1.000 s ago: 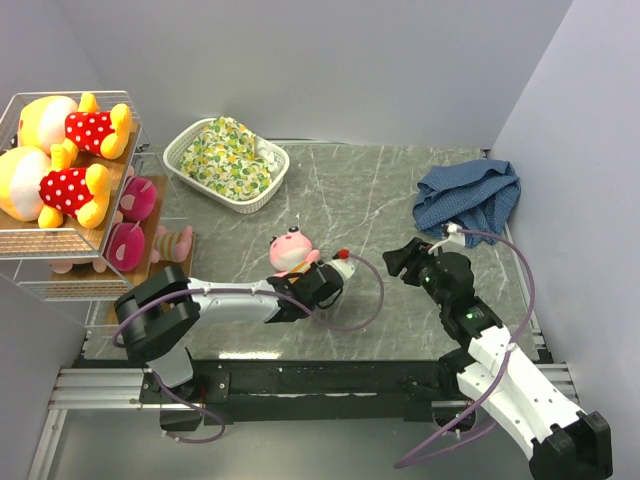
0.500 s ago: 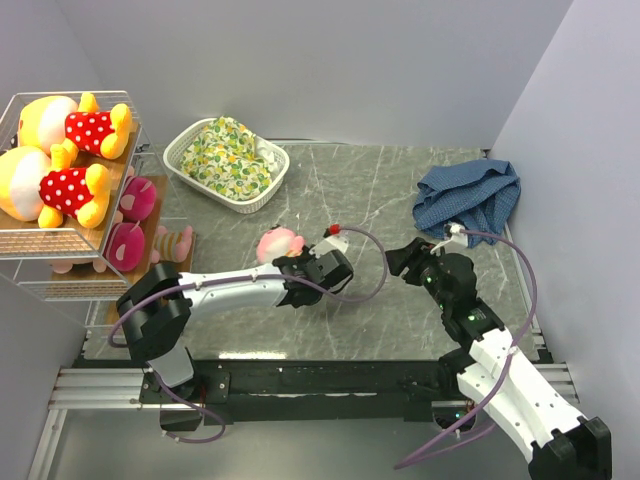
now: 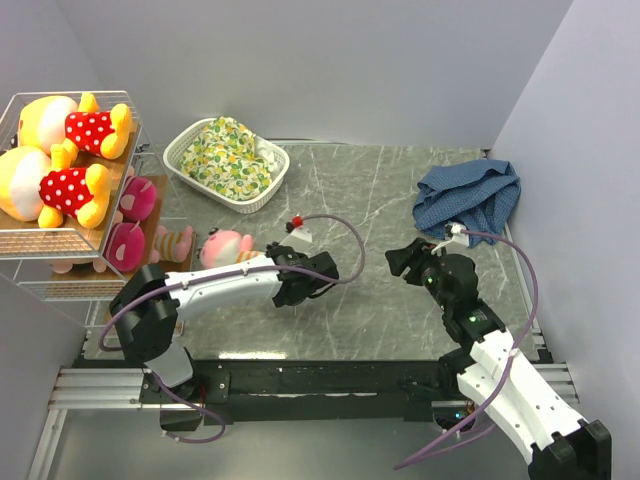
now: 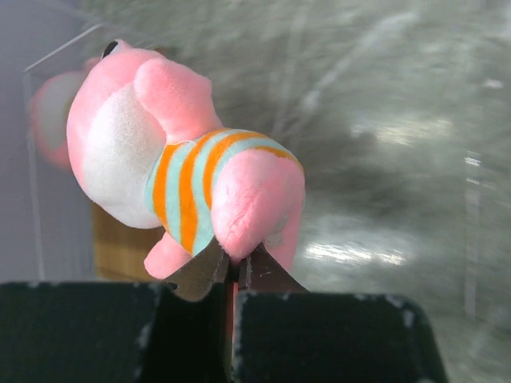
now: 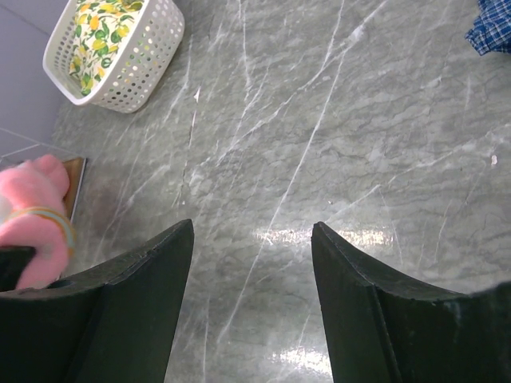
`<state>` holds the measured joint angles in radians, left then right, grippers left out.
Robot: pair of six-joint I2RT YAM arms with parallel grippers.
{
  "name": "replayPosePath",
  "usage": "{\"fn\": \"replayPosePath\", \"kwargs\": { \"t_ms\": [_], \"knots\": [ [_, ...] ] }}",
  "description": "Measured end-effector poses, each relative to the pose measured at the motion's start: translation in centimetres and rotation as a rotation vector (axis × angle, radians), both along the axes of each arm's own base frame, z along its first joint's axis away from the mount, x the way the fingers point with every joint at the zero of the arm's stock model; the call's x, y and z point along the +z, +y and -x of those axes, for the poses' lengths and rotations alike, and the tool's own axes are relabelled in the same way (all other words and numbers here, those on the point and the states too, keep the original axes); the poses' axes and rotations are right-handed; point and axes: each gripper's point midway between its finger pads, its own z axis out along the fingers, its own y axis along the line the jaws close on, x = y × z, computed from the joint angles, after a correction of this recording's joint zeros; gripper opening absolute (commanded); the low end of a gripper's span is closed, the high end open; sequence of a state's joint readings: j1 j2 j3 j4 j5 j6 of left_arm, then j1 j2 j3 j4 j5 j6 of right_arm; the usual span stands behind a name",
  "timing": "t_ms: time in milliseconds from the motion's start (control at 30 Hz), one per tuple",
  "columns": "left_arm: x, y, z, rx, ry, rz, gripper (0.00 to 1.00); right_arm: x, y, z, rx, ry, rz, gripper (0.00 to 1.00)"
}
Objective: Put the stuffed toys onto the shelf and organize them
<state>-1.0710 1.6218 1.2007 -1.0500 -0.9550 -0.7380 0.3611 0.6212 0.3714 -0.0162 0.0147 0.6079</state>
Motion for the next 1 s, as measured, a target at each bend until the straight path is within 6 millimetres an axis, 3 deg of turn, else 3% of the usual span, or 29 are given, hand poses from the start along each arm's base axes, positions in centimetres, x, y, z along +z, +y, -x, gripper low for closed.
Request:
{"fn": "replayPosePath", "kwargs": {
  "t_ms": [267,500,1000],
  "knots": [
    [1.6,5.0,-1.2,0.191,-0.084,-0.027,0.01,0.1,-0.1,0.2,0.000,-0.002,0.000,0.68],
    [3.3,8.0,-1.4,0.271,-0.143,-0.011,0.01,0.1,-0.1,0.3,0.001,-0.002,-0.002,0.68],
    [3.7,13.7,-1.2,0.497,-0.213,0.004,0.01,-0.6,0.8,0.5,0.055,0.025,0.002,0.68]
  ]
}}
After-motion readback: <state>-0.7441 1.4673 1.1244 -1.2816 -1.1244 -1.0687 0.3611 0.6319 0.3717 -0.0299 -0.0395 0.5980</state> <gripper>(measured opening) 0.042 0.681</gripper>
